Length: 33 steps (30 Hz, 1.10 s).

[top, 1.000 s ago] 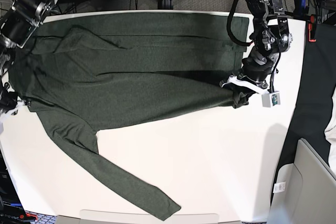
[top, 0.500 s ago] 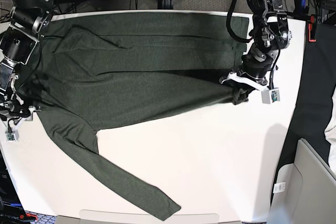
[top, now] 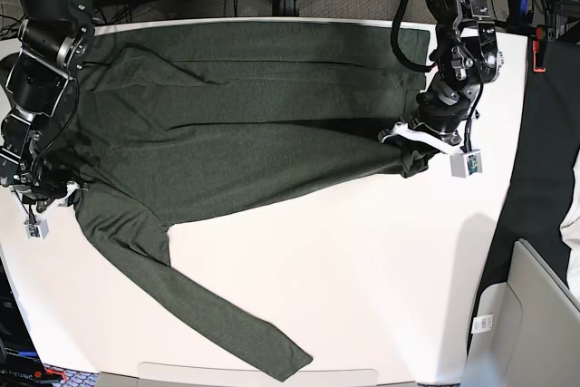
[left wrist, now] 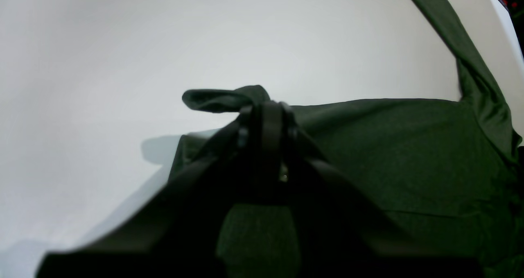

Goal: Fold the T-shirt properly
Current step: 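Lift the grasped edge and fold it over the body toward the first fold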

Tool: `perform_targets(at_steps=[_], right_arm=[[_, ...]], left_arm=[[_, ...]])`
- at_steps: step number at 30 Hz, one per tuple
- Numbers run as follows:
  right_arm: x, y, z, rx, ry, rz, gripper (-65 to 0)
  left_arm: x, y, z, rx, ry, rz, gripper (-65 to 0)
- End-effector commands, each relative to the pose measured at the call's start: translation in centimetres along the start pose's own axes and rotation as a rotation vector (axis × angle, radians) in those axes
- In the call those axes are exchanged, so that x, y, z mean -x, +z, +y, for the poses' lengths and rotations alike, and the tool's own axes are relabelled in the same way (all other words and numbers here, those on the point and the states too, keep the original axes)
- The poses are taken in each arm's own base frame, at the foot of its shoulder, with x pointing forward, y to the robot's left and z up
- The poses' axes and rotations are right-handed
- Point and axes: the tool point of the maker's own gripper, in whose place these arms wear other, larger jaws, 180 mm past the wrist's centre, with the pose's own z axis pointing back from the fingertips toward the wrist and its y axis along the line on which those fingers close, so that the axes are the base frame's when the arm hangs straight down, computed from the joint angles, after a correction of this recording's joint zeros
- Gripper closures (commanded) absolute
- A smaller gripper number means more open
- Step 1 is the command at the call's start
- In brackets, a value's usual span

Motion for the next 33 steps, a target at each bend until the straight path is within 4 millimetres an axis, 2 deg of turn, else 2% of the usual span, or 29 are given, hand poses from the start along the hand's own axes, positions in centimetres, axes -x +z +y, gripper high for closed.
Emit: perform_targets(at_steps=[1, 3, 6, 8, 11, 15, 17, 21, 23, 24, 27, 30, 31, 33], right_arm=[[-1.6, 0.5, -0.9, 0.022, 0.007, -0.023, -10.1], [-1.3, 0.5, -0.8, 0.02, 0.007, -0.009, -3.2], [-0.6, 0.7, -0.8, 0.018, 0.01, 0.045, -0.4], [-0.8, 0.9, -0.9, 0.021, 0.009, 0.043, -0.4], [-2.2, 2.0, -1.5, 0.045, 0.042, 0.011, -0.4], [-2.9, 3.5, -1.1, 0.011, 0.113, 0.025, -0.4], [-2.8, 4.2, -0.9, 0.001, 0.112, 0.029, -0.4], [-3.3, 6.3, -1.8, 0.018, 0.121, 0.014, -0.4], [-3.3, 6.8, -1.5, 0.008, 0.122, 0.001, -0.4], [-3.4, 7.3, -2.2, 0.022, 0.128, -0.005, -0.4], [-3.3, 7.3, -2.6, 0.027, 0.123, -0.007, -0.4], [-4.3, 6.8, -2.3, 0.014, 0.115, -0.074, -0.8], [-4.2, 6.6, -2.5, 0.024, 0.109, -0.08, -2.0], [-5.3, 6.2, -2.9, 0.077, 0.109, -0.076, -8.6]], left_arm=[[-1.6, 0.2, -0.5, 0.016, -0.012, -0.05, -0.6], [-1.6, 0.2, -0.5, 0.016, -0.012, -0.05, -0.6], [-1.6, 0.2, -0.5, 0.017, -0.013, -0.051, -0.6], [-1.6, 0.2, -0.5, 0.017, -0.013, -0.051, -0.6], [-1.5, 0.2, -0.5, 0.016, -0.012, -0.05, -0.6], [-1.6, 0.2, -0.5, 0.016, -0.012, -0.052, -0.6], [-1.6, 0.2, -0.5, 0.016, -0.012, -0.052, -0.6], [-2.3, 0.7, -1.0, 0.026, -0.021, -0.076, -0.6], [-2.5, 0.8, -1.1, 0.03, -0.024, -0.079, -0.6], [-2.5, 0.8, -1.1, 0.03, -0.024, -0.079, -0.6], [-2.4, 0.8, -1.1, 0.029, -0.024, -0.078, -0.6], [-2.3, 0.8, -1.2, 0.03, -0.023, -0.074, -0.6], [-2.3, 0.8, -1.2, 0.031, -0.023, -0.073, -0.6], [-2.2, 0.7, -1.4, 0.036, -0.023, -0.071, -0.6]])
